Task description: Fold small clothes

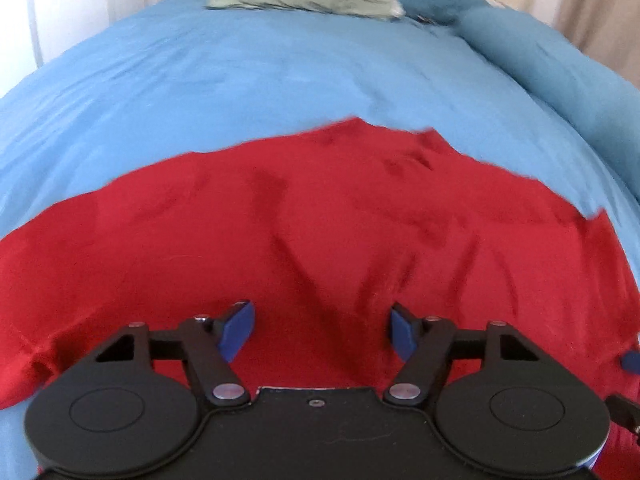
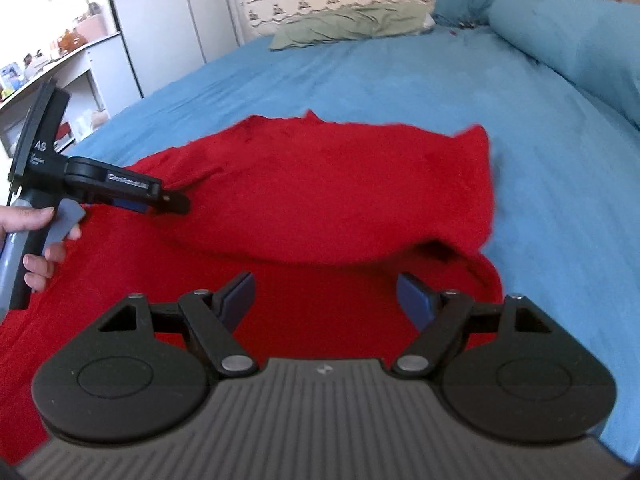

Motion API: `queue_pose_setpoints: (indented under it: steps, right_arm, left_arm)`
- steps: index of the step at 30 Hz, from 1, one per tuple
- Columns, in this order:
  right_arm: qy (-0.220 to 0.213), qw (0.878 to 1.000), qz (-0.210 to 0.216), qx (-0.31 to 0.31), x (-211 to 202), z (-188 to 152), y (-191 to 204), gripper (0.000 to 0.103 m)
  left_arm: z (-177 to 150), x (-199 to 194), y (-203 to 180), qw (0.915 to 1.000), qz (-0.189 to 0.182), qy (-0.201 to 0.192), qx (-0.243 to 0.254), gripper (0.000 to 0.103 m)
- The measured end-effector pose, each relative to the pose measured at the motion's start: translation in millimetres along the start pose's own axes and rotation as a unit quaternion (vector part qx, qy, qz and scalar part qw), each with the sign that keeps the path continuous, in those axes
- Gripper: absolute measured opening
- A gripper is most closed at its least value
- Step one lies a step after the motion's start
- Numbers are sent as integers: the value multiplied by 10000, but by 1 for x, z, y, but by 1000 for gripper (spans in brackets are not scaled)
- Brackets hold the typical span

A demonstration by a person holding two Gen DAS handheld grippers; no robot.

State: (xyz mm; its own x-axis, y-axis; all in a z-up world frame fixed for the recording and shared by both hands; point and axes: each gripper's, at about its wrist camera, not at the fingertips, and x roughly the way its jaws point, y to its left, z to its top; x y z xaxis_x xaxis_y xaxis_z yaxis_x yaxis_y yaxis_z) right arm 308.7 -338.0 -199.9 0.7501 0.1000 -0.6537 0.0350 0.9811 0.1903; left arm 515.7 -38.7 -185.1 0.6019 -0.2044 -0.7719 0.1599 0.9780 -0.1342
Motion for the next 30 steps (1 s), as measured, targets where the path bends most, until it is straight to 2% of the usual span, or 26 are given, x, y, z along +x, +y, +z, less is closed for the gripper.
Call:
queue_pose_setpoints:
  steps: [5,9,13,15,16,17,18,21,24,28,30]
  right_arm:
    - [-75,9999,-5,125,0,-6,-17,94]
    - [-116,9997,-17,193,4,-3,-18,96]
    - [-130,9998,-88,119,6,-1,-16,96]
    - [-167,9997,-140,91,6,-1,-16,97]
    - [-190,9996,-174,85,6,-1,-15,100]
    - [-224,9995,-222,92,6,0,-15,102]
    - [-256,9993,-262,114,6,0,-15,103]
    - [-331,9987,-281,261,9,4,-18,103]
    - [-417,9979,-323,387,12,9,-19,103]
    - [-474,9980,-271,314,13,15,-16,103]
    - [-476,9979,-356,259,13,18,-17,103]
  left_arm:
    - [-5,-16,32,9986,118,-281,-429,72]
    - [-17,-20,46,9977,-302,-350,-505,77]
    - [-16,-17,44,9962,-405,-482,-597,77]
    - [-13,-14,41,9959,-382,-515,-643,63]
    - [-12,-11,38,9964,-318,-495,-614,43]
    - [-11,-10,35,9972,-225,-473,-542,16]
    - [-10,-9,33,9978,-133,-450,-470,7]
    - [-8,-12,36,9966,-137,-573,-579,6]
    - [-4,-31,43,9923,-135,-1011,-701,6]
    - [2,-60,56,9841,289,-1638,-616,6]
    - [0,-63,69,9840,276,-1636,-645,6]
